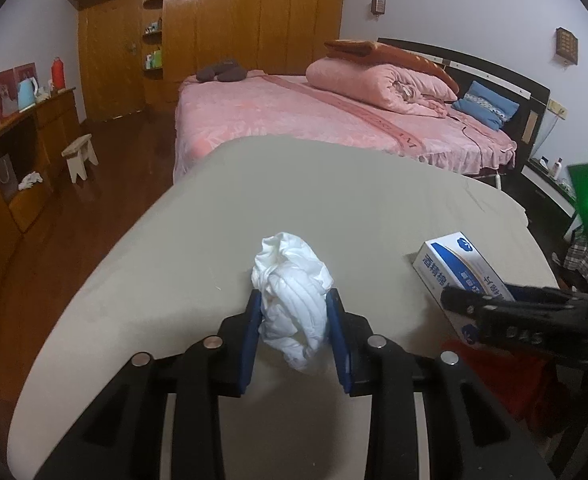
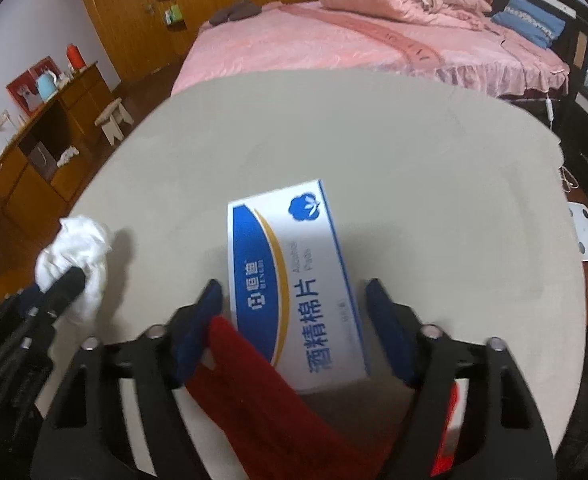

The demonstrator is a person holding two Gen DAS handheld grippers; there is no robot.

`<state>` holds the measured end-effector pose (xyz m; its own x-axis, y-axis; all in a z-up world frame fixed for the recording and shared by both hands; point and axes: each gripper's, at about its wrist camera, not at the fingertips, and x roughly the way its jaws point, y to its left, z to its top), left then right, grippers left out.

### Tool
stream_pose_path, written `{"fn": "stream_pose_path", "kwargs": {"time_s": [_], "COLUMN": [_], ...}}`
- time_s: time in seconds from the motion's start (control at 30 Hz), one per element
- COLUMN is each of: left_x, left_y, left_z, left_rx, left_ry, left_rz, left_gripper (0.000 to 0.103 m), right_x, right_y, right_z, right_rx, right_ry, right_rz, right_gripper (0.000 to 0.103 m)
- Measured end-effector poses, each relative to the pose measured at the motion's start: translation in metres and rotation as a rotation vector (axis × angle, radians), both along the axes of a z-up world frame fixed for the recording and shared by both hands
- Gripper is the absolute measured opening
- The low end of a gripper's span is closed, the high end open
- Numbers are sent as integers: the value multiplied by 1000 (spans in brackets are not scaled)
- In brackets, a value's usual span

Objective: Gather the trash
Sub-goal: 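Grasp the blue-and-white alcohol pad box with the right gripper together with the glove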

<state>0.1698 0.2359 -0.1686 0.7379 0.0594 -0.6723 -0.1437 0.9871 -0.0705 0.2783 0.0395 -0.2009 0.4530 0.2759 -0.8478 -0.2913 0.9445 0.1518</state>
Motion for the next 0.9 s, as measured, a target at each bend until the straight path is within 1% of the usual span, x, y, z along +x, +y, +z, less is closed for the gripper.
{"fn": "stream_pose_path", "kwargs": {"time_s": [0.07, 0.13, 0.33, 0.5, 0.63, 0.7, 0.8, 0.9], "left_x": [0, -1, -6, -12, -15, -17, -20, -23], "left_y": [0, -1, -7, -16, -28, -34, -46, -57], "left_z": [1, 3, 18, 42, 61, 70, 78, 75], "left_rx": [0, 2, 9, 31, 40, 41, 43, 47], "left_ry": [0, -2, -37, -87, -124, -145, -160, -148], "left_rz": [3, 4, 5, 6, -1, -13, -36, -62], "left_gripper": [32, 32, 32, 32, 32, 32, 32, 32], "right_x": [1, -2, -4, -5, -8, -15, -24, -40], "right_y": [2, -1, -17, -30, -42, -49, -56, -70], "right_z": [2, 8, 46, 79, 99, 107, 107, 95], "right_rx": [-3, 32, 115, 174, 219, 221, 195, 165], "right_ry": [-6, -16, -92, -146, -166, -177, -171, -155], "right_rz": [16, 16, 3, 0, -1, 1, 1, -12], "right_gripper": [58, 58, 58, 58, 58, 58, 58, 58]}}
